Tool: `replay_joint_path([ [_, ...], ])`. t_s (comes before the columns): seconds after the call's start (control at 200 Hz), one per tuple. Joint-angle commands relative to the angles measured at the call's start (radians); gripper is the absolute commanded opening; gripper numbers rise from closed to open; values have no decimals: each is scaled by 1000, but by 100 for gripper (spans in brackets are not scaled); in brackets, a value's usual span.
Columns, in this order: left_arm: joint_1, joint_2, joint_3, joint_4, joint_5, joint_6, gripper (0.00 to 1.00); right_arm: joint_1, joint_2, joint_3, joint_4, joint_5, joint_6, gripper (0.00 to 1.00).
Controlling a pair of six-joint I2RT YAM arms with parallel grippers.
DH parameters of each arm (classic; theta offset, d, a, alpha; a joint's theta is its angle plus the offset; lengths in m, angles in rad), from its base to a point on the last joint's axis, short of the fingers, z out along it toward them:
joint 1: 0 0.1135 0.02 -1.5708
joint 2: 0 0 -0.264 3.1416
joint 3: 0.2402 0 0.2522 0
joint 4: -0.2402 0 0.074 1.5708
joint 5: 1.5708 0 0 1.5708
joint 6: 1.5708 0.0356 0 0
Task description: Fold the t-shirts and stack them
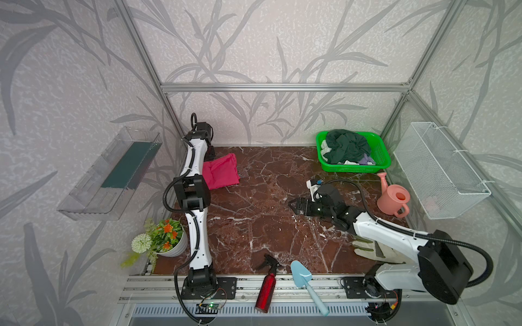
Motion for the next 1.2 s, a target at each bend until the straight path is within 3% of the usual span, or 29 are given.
replay_joint_path([
  [0.0, -2, -73, 9, -24, -79, -48, 46, -20, -81, -14, -71, 65, -39, 99],
  [0.105, -4, -138, -73, 20, -36, -78, 47, -33, -118, -28, -101, 83, -39, 99],
  [0.375, -21, -226, -370, 149, 279, -168, 47, -54, -105, -60, -67, 33, -40, 99],
  [0.5, -71, -405, -644, 312, 378, -222, 49, -78, -122, -38, -164, 72, -82, 99],
  [0.6, -133, -571, -853, 397, 408, -227, 52, -174, -151, -34, -236, 61, -94, 99],
  [0.645, -166, -655, -942, 430, 406, -220, 56, -230, -173, -38, -263, 75, -106, 99],
  [0.66, -178, -681, -979, 443, 399, -217, 65, -248, -178, -39, -276, 85, -113, 99],
  [0.705, -219, -774, -1083, 486, 352, -208, 92, -296, -198, -44, -303, 127, -146, 99],
  [0.725, -241, -816, -1133, 506, 319, -202, 98, -316, -203, -46, -314, 155, -164, 99],
  [0.81, -329, -971, -1332, 591, 142, -157, 99, -381, -220, -48, -343, 262, -258, 99],
  [0.9, -419, -1090, -1530, 703, -169, -115, 99, -391, -250, -81, -277, 379, -398, 99],
  [0.955, -458, -1146, -1613, 773, -320, -86, 99, -391, -278, -122, -216, 379, -398, 99],
  [0.965, -463, -1154, -1624, 783, -339, -80, 99, -391, -285, -128, -208, 445, -398, 99],
  [0.995, -473, -1175, -1657, 821, -396, -67, 99, -391, -306, -173, -150, 499, -520, 99],
  [1.11, -478, -1173, -1747, 942, -497, -37, 99, -392, -351, -445, 305, 607, -714, 99],
  [1.16, -479, -1140, -1770, 968, -567, -18, 99, -402, -324, -541, 507, 613, -771, 99],
  [1.195, -480, -1119, -1770, 972, -621, -5, 99, -404, -312, -547, 546, 634, -766, 99],
])
